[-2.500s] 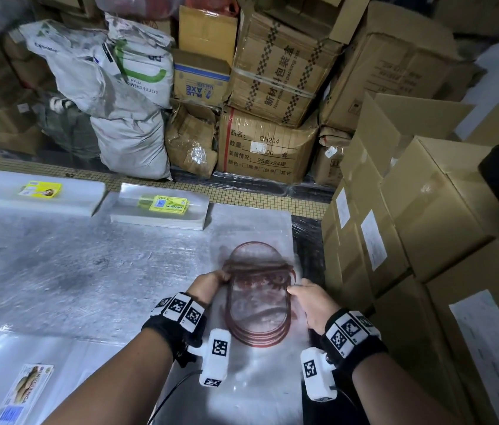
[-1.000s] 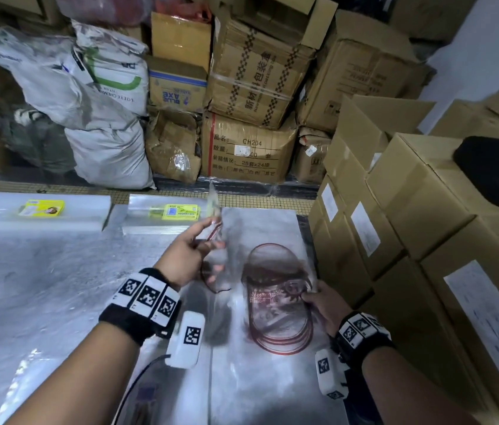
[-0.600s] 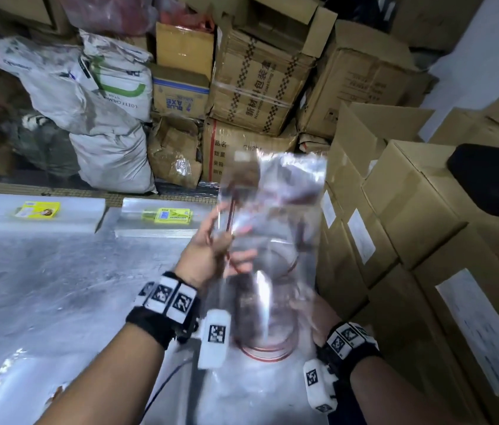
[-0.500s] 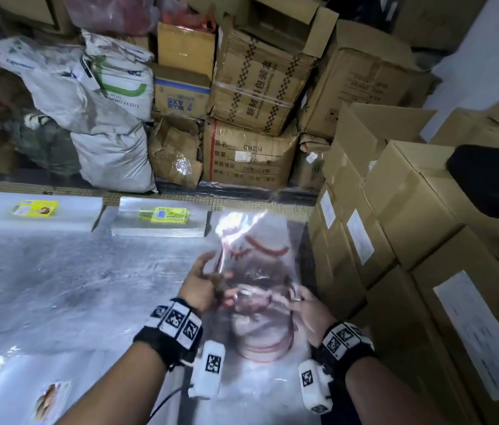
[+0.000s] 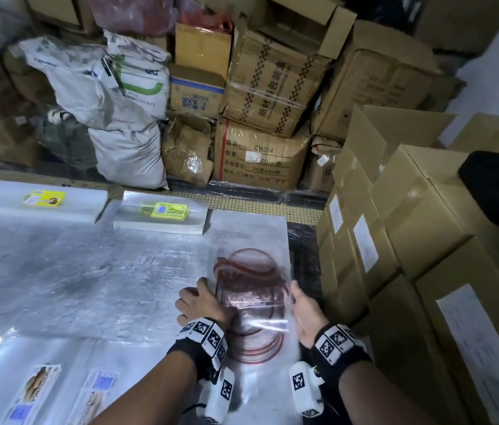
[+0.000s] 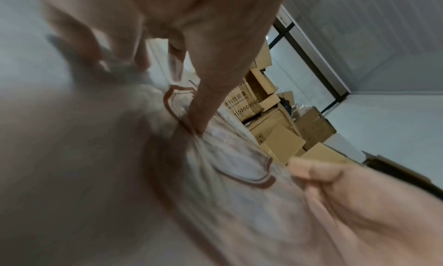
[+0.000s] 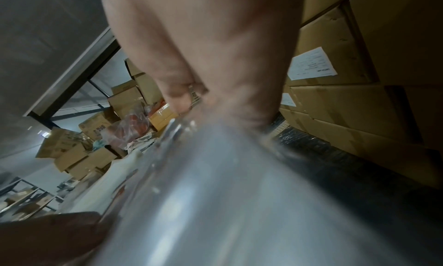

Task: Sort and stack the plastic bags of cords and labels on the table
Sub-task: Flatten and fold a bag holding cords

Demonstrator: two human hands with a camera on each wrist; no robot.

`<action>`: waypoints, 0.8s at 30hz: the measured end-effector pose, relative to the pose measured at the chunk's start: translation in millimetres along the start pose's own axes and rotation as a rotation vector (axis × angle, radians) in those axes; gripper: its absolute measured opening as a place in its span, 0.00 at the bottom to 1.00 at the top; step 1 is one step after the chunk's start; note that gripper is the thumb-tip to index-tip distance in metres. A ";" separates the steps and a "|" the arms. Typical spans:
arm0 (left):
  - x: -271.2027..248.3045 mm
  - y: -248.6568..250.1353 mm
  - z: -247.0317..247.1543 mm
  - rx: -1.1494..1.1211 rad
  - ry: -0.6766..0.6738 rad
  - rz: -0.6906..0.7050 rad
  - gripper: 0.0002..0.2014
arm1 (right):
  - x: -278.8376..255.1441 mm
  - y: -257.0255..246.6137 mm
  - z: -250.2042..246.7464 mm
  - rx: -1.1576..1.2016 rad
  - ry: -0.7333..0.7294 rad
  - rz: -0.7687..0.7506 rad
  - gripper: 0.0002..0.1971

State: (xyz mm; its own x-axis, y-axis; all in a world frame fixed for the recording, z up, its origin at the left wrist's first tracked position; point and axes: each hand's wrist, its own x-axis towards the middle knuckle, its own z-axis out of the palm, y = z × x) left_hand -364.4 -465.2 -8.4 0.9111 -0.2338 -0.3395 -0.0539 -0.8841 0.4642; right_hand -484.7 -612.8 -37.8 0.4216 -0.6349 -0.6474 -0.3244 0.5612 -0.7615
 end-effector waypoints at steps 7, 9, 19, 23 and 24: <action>-2.6 4.7 -4.1 0.005 -0.164 0.033 0.41 | -8.4 -2.2 -0.5 -0.199 -0.145 -0.126 0.17; 5.9 -0.7 -11.7 -0.145 -0.178 -0.001 0.33 | -10.9 -3.3 -1.3 -0.151 -0.161 -0.099 0.21; 23.0 -10.9 -33.0 -0.906 -0.754 -0.240 0.33 | -23.3 -13.0 -23.9 0.184 -0.335 0.045 0.26; 20.9 -15.4 -26.9 -1.037 -0.815 -0.217 0.30 | -19.4 -14.3 -20.6 0.107 -0.268 0.048 0.23; 19.0 -14.7 -25.9 -1.082 -0.804 -0.199 0.31 | -19.6 -15.0 -18.2 0.088 -0.252 0.044 0.21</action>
State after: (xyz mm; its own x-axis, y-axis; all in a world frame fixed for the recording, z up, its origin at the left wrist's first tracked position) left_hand -335.8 -446.2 -0.5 0.3581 -0.6382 -0.6815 0.7326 -0.2605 0.6289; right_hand -503.5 -618.5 -14.3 0.6102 -0.4628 -0.6430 -0.2766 0.6361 -0.7203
